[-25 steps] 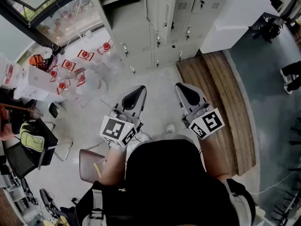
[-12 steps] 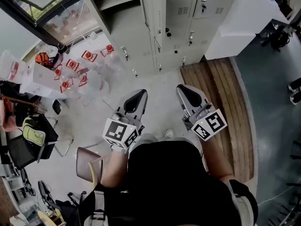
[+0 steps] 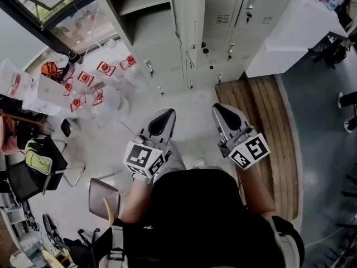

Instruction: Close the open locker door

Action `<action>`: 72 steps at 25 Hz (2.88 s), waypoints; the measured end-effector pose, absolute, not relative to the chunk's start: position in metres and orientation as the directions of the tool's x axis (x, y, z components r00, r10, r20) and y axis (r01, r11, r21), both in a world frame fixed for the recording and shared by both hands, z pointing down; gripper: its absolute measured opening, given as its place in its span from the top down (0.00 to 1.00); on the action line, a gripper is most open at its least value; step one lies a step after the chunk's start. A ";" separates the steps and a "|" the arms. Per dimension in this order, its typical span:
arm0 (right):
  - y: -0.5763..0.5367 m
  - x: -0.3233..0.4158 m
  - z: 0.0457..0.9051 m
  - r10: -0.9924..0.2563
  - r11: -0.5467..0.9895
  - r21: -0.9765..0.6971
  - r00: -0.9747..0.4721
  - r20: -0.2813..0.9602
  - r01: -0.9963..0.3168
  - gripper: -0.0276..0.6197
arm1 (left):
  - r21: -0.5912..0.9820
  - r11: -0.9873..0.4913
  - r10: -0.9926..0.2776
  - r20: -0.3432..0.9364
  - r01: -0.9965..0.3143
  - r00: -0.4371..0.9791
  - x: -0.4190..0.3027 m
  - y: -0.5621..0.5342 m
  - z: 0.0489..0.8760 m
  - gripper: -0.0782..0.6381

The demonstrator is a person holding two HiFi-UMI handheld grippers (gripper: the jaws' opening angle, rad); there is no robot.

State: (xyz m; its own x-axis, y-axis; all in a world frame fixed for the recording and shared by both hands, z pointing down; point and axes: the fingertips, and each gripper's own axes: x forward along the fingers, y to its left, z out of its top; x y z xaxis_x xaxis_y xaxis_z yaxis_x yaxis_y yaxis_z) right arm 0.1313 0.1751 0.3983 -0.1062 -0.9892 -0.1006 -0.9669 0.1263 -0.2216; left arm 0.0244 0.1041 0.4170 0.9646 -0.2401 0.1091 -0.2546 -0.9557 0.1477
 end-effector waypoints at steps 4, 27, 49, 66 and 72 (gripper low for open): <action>0.140 0.137 0.399 -0.993 0.092 -0.224 -0.073 -0.091 -0.970 0.90 | 0.155 -0.962 -0.212 0.104 -0.226 0.972 0.029 0.066 0.419 0.86; -0.004 0.209 0.358 -0.935 -0.301 -0.163 0.325 -0.144 -0.940 0.90 | 0.197 -0.980 -0.010 0.098 -0.029 0.995 0.038 -0.152 0.423 0.86; -0.033 0.247 0.365 -0.997 -0.048 -0.117 0.055 -0.054 -0.992 0.73 | 0.223 -0.972 -0.052 0.127 -0.080 0.991 0.102 -0.140 0.418 0.86; -0.093 0.154 0.370 -0.942 0.336 -0.129 -0.329 -0.072 -0.933 0.70 | 0.220 -0.937 -0.241 0.157 -0.272 0.958 0.052 -0.168 0.426 0.86; -0.125 0.123 0.375 -0.893 0.450 -0.136 -0.445 -0.073 -0.882 0.70 | 0.225 -0.902 -0.336 0.169 -0.368 0.927 0.024 -0.186 0.432 0.86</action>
State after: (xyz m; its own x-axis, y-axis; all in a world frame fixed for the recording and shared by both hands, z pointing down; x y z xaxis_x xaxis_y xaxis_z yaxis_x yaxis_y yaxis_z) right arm 0.1231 -0.1247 0.3748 -0.4446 -0.8928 -0.0729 -0.8823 0.4505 -0.1363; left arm 0.0240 -0.1865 0.4323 0.9267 -0.3355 0.1695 -0.3679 -0.9021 0.2255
